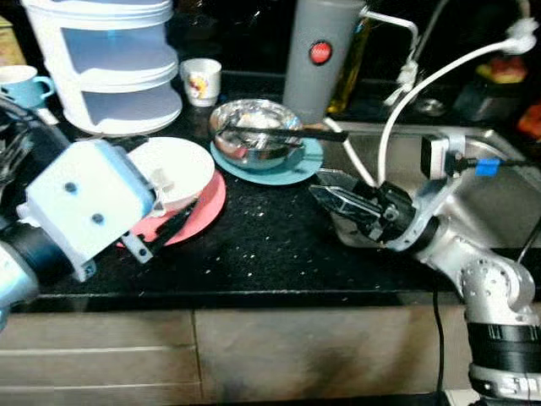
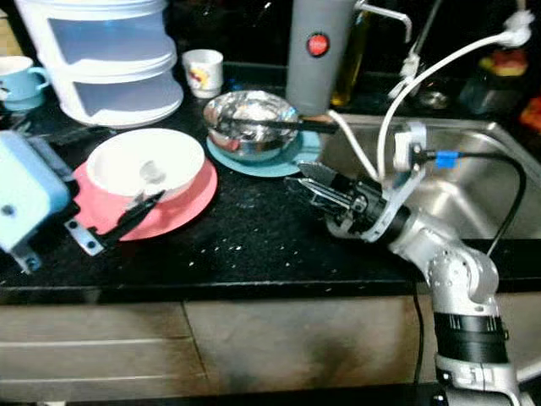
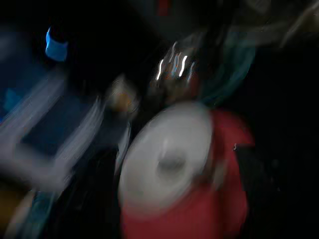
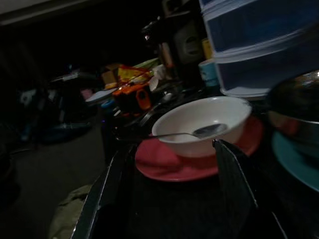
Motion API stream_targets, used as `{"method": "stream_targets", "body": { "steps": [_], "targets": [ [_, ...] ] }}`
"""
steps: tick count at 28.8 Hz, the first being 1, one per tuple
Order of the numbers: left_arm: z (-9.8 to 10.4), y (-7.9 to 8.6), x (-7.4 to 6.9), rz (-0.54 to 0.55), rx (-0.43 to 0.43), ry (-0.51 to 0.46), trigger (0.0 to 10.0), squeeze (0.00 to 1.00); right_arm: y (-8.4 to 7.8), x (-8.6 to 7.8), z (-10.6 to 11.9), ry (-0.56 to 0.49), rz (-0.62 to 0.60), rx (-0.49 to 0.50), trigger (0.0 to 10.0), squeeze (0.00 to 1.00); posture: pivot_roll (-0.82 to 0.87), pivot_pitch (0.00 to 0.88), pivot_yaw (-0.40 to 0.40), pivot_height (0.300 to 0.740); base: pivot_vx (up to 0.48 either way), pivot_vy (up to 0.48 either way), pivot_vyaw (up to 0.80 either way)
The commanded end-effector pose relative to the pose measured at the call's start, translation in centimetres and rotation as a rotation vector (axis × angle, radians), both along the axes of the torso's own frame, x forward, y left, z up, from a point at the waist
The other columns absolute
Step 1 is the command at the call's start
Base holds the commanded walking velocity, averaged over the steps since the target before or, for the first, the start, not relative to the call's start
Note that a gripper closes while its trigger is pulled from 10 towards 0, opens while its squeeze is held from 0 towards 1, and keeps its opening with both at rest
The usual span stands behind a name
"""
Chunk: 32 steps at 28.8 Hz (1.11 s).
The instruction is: Kitchen organization
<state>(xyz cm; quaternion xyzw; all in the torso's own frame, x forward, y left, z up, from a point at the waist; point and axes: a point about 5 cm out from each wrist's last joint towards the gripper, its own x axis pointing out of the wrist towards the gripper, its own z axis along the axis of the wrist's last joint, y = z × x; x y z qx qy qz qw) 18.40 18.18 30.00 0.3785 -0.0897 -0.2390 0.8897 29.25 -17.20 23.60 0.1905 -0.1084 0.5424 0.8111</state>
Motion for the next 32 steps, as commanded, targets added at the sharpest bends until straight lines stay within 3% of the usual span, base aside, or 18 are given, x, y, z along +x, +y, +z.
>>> {"method": "stream_targets", "body": {
  "steps": [1,7,22,28,32],
  "targets": [
    [-0.3,0.0,0.0,0.009,0.036,-0.012,10.0,0.00,-0.2,0.1,-0.2,0.006,-0.043,-0.006,10.0,0.00,0.26,0.000,-0.083,0.740,0.000,0.000,0.79],
    [-0.5,-1.5,1.3,-0.074,0.011,-0.055,10.0,0.00,-0.6,1.5,-0.4,0.042,-0.191,0.023,10.0,0.00,0.24,0.000,-0.074,0.740,0.000,0.000,0.34],
    [-1.7,-1.6,3.4,-0.132,-0.001,-0.069,10.0,0.00,-0.7,1.0,-0.2,0.040,-0.219,0.031,10.0,0.00,0.18,0.000,-0.053,0.740,0.000,0.000,0.00],
    [-4.5,-1.5,4.5,-0.165,0.113,-0.008,10.0,0.00,-0.4,0.7,0.1,0.048,-0.233,0.038,10.0,0.00,0.14,0.000,-0.050,0.740,0.000,0.000,0.00],
    [-5.0,-1.8,4.8,-0.191,0.130,-0.011,10.0,0.00,0.1,0.5,0.4,0.051,-0.226,0.045,10.0,0.00,0.12,0.000,-0.047,0.740,0.000,0.000,0.00]
  ]
}}
